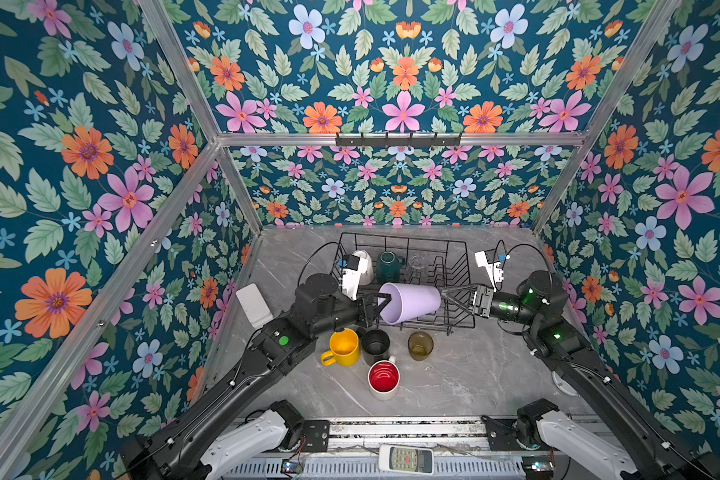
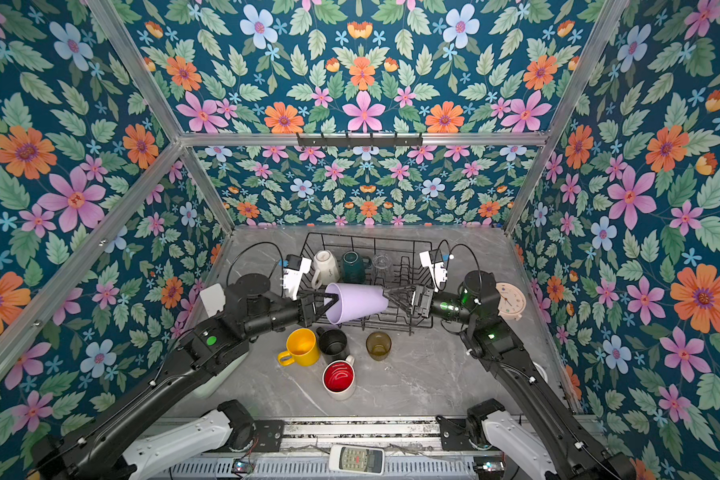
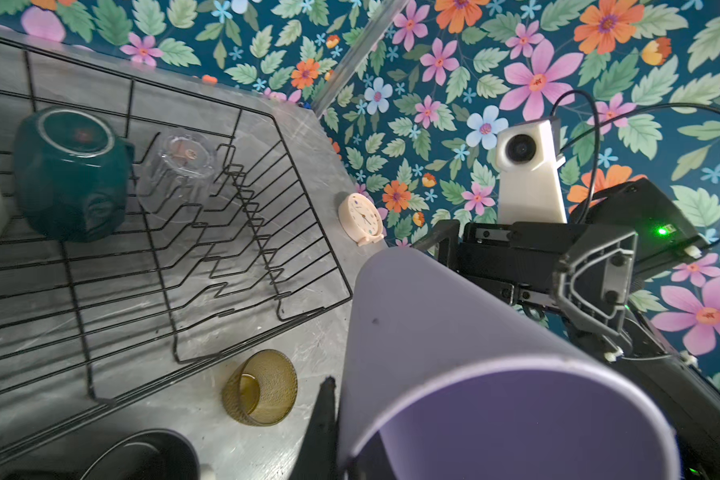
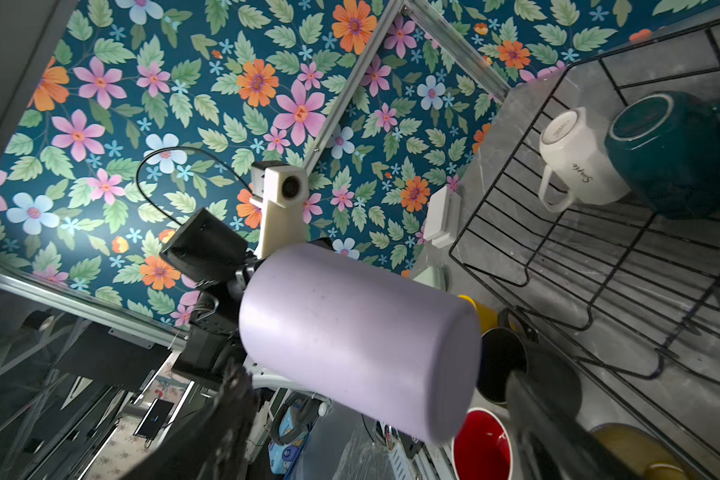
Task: Load the cups into the dish rack
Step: 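Carry the lavender cup toward the right gripper while the right gripper reaches toward it, then close the right gripper on the cup's base while the left gripper holds it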
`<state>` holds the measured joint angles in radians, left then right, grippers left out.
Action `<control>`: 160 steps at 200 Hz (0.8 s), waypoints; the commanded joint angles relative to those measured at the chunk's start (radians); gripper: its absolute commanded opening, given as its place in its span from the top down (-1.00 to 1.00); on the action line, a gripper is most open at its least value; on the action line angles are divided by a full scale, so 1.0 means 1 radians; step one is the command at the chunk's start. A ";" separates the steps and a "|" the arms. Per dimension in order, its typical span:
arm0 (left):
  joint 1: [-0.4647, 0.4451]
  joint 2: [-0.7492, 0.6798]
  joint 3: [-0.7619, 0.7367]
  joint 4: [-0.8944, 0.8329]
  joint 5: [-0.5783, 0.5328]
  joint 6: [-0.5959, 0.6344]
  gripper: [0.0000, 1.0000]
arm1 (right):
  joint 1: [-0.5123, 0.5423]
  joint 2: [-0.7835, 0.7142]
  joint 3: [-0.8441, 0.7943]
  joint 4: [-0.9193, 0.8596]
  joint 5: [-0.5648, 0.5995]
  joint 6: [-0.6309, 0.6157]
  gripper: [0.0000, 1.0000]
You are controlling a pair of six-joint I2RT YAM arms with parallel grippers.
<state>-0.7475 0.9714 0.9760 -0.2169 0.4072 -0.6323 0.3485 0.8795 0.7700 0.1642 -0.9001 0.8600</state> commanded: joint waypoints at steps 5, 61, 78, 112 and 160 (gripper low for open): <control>0.024 0.031 0.001 0.145 0.135 0.033 1.00 | -0.010 -0.024 -0.017 0.033 -0.038 0.002 -0.89; 0.202 0.063 -0.134 0.477 0.441 -0.123 1.00 | -0.060 -0.062 -0.047 0.006 -0.045 -0.011 -0.95; 0.230 0.077 -0.158 0.560 0.501 -0.160 1.00 | -0.060 -0.053 -0.049 0.032 -0.058 -0.007 -0.96; 0.244 0.097 -0.183 0.633 0.569 -0.183 1.00 | -0.060 -0.017 -0.044 0.110 -0.103 0.028 -0.98; 0.255 0.143 -0.202 0.722 0.623 -0.234 1.00 | -0.059 0.005 -0.022 0.143 -0.156 0.027 -0.98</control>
<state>-0.4953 1.0977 0.7734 0.3859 0.9707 -0.8204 0.2886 0.8799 0.7361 0.2424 -1.0122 0.8860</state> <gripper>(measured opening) 0.075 0.988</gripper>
